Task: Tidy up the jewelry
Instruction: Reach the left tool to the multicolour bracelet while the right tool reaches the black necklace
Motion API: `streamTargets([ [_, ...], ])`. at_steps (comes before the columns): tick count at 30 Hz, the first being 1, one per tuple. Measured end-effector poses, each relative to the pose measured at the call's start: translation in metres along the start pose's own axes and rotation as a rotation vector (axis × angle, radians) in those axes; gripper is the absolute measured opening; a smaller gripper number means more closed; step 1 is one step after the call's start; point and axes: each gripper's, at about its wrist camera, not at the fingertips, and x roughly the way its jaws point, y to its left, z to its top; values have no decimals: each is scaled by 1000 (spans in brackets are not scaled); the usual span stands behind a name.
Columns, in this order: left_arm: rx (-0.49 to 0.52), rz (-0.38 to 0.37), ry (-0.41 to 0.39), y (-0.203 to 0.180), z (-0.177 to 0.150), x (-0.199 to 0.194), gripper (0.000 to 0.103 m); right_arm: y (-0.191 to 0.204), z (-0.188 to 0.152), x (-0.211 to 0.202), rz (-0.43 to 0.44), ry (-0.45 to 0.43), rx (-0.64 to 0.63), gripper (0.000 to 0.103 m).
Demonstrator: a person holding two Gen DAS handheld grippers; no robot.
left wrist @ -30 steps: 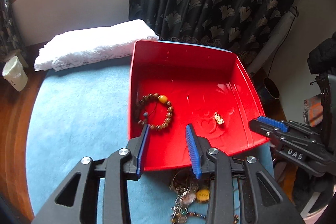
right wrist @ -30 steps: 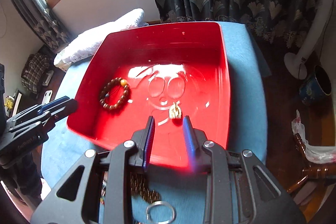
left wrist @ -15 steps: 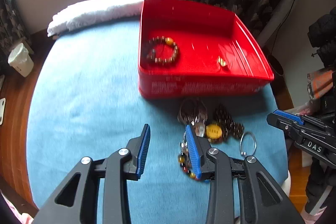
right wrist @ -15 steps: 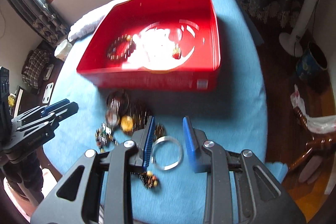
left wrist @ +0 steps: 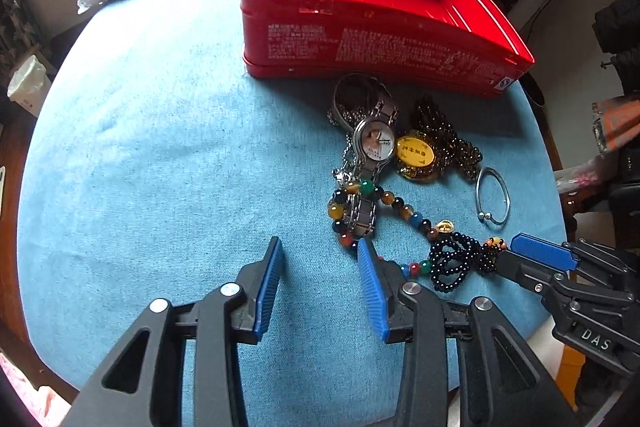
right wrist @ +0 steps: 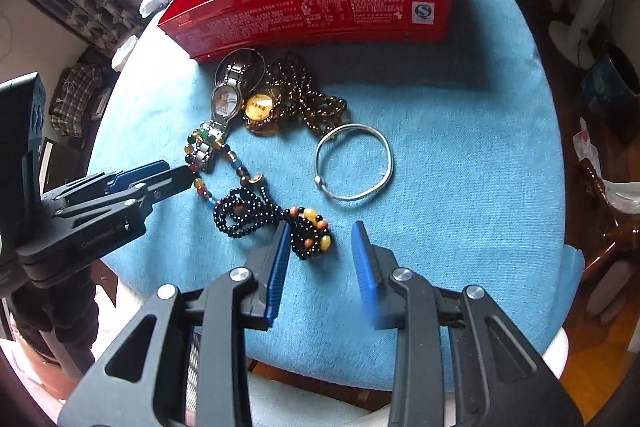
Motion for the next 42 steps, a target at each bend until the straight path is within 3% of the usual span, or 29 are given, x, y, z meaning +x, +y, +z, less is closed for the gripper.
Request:
streamTargets([
  [7, -1, -33, 11, -5, 2, 4, 39, 2, 1, 8, 11, 14, -7, 32],
  [9, -5, -37, 10, -5, 2, 4, 35, 1, 2, 8, 30, 19, -7, 23],
  [17, -1, -80, 11, -8, 2, 7, 15, 9, -1, 8, 35, 39, -24, 20],
  [25, 2, -101, 20, -7, -4, 6, 11, 17, -7, 10, 55, 75, -32, 20],
  [29, 0, -85, 35, -4, -9, 8, 1, 16, -10, 8, 49, 78, -22, 19],
  [35, -21, -113, 46, 2, -11, 6, 1, -2, -10, 0, 28, 59, 44, 17],
  [42, -32, -133, 45, 5, -6, 1, 16, -4, -18, -3, 9, 71, 44, 19],
])
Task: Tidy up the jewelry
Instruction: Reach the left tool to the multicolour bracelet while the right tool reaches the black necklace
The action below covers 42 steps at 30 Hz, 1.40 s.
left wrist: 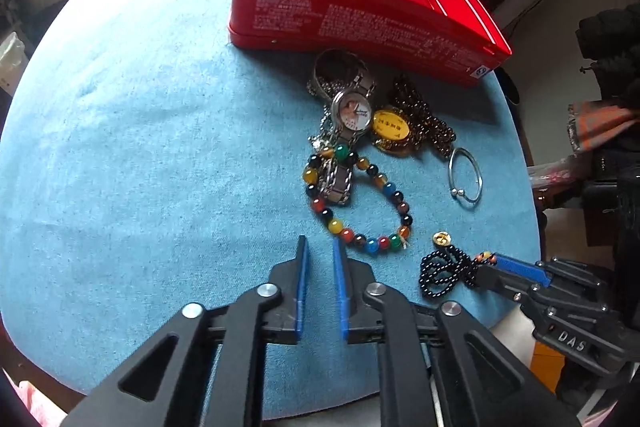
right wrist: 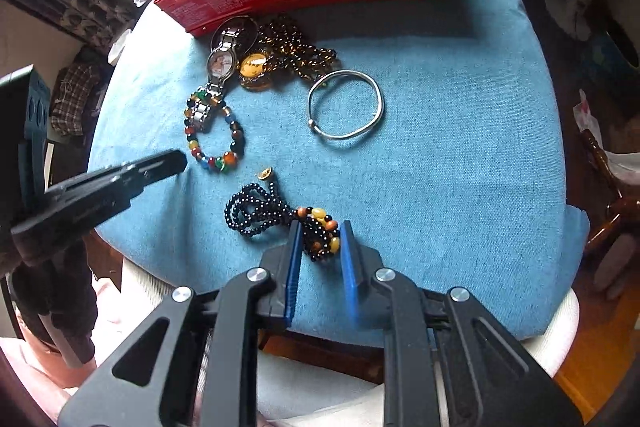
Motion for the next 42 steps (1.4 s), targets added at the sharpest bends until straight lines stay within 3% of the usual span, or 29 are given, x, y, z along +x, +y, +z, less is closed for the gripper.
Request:
streamTargets([
  [12, 5, -28, 11, -3, 9, 7, 20, 2, 3, 4, 10, 2, 2, 21],
  [15, 30, -52, 15, -6, 11, 9, 29, 1, 3, 4, 13, 0, 3, 21],
  [19, 58, -11, 26, -15, 14, 12, 31, -1, 2, 4, 16, -3, 4, 21],
  [21, 77, 33, 13, -27, 13, 18, 28, -2, 2, 3, 21, -2, 8, 21],
  [23, 80, 82, -1, -30, 11, 19, 15, -3, 2, 3, 22, -3, 8, 21],
  [26, 60, 77, -12, -24, 11, 19, 8, -4, 1, 2, 22, -3, 5, 21],
  [42, 50, 50, 15, -5, -9, 5, 8, 11, -6, 2, 15, 36, -45, 23],
])
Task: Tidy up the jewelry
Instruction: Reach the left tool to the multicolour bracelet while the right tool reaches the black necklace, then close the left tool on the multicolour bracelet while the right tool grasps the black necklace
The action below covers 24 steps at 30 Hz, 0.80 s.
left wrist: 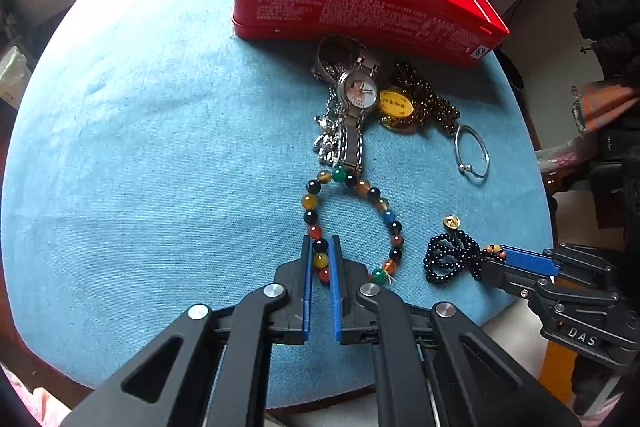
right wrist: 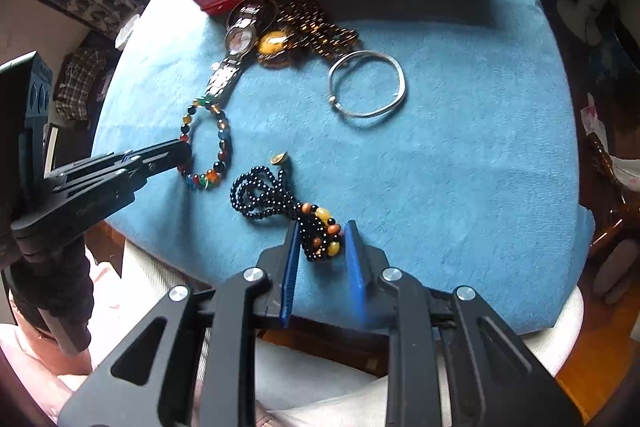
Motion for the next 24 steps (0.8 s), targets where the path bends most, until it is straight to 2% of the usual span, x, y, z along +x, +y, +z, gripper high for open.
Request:
streamTargets([
  [5, 11, 29, -4, -5, 6, 3, 20, 1, 4, -1, -10, 0, -8, 26],
  [7, 16, 37, -7, -8, 9, 7, 20, 2, 6, -1, -10, -2, -10, 26],
  [10, 27, 48, -12, -15, 11, 10, 19, 2, 8, -1, -17, -5, -13, 26],
  [11, 34, 55, -15, -17, 12, 11, 16, 2, 8, -2, -18, -10, -14, 26],
  [13, 42, 81, -23, -24, 13, 17, 9, 1, 10, -4, -27, -19, -21, 33],
  [14, 37, 75, -23, -24, 13, 17, 8, 1, 10, -5, -34, -24, -28, 41],
  [15, 28, 67, -22, -21, 12, 15, 8, 3, 10, -5, -42, -29, -40, 43],
  [19, 20, 62, -21, -18, 9, 12, 8, 5, 9, -1, -35, -14, -51, 43],
  [24, 28, 53, -5, -13, 4, 6, 8, 8, 5, 3, -3, 14, -55, 26],
])
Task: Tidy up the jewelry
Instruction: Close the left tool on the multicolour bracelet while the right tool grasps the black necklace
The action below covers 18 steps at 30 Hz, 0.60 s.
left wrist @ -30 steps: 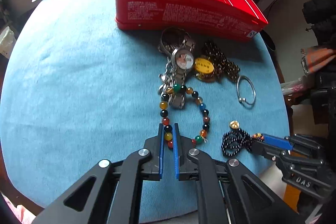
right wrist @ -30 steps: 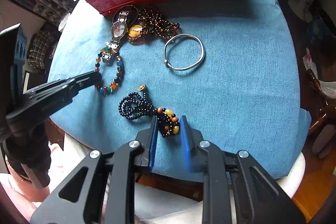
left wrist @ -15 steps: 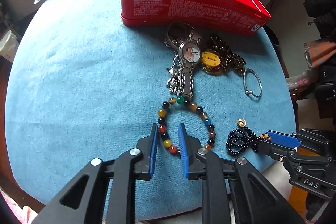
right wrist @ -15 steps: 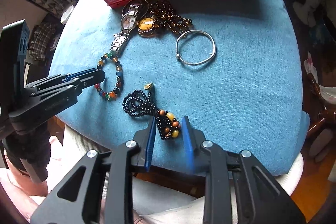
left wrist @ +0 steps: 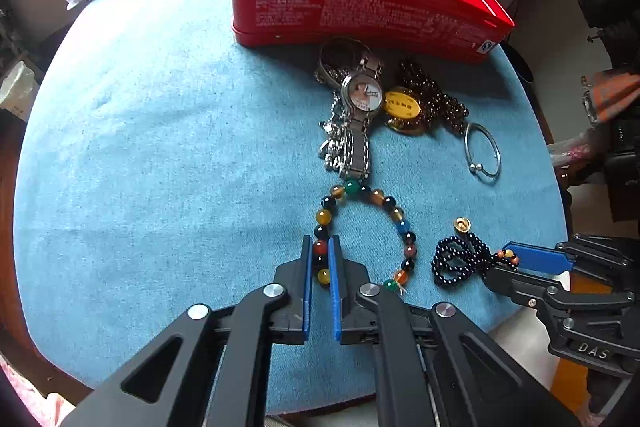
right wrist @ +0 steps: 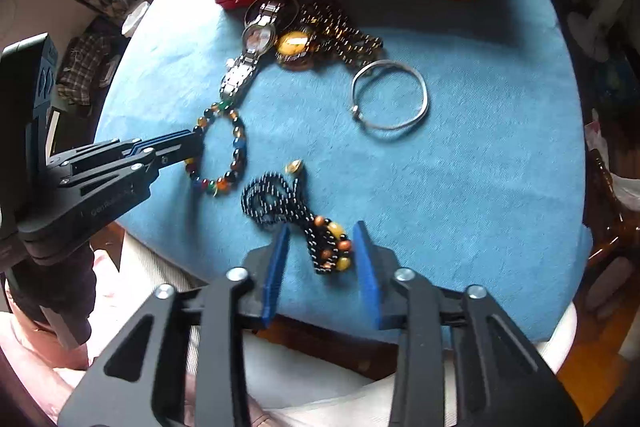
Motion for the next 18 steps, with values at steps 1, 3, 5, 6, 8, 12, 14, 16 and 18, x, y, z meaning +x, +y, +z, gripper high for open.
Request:
streamTargets([
  [1, -4, -2, 2, 1, 0, 0, 8, 1, 2, 1, 2, 5, -5, 26],
  [3, -12, -7, 5, 4, -1, -2, 8, 3, 1, 2, 5, 23, -16, 28],
  [5, -15, -8, 7, 5, -3, -2, 8, 4, 2, 0, -3, 29, -31, 28],
  [6, -14, -7, 7, 5, -3, -2, 8, 6, 2, 0, -12, 27, -41, 29],
  [8, -12, -5, 6, 5, -4, -3, 8, 6, 7, 1, -26, 28, -51, 31],
  [12, -12, -7, 6, 6, -3, -1, 8, 8, 15, 5, -52, 26, -75, 32],
  [14, -15, -11, 6, 9, -2, 0, 8, 11, 16, 7, -56, 29, -92, 33],
  [16, -14, -8, 4, 9, -2, 1, 8, 16, 18, 11, -60, 34, -103, 33],
  [18, -11, -1, 5, 7, -3, 1, 8, 20, 17, 13, -81, 33, -123, 33],
])
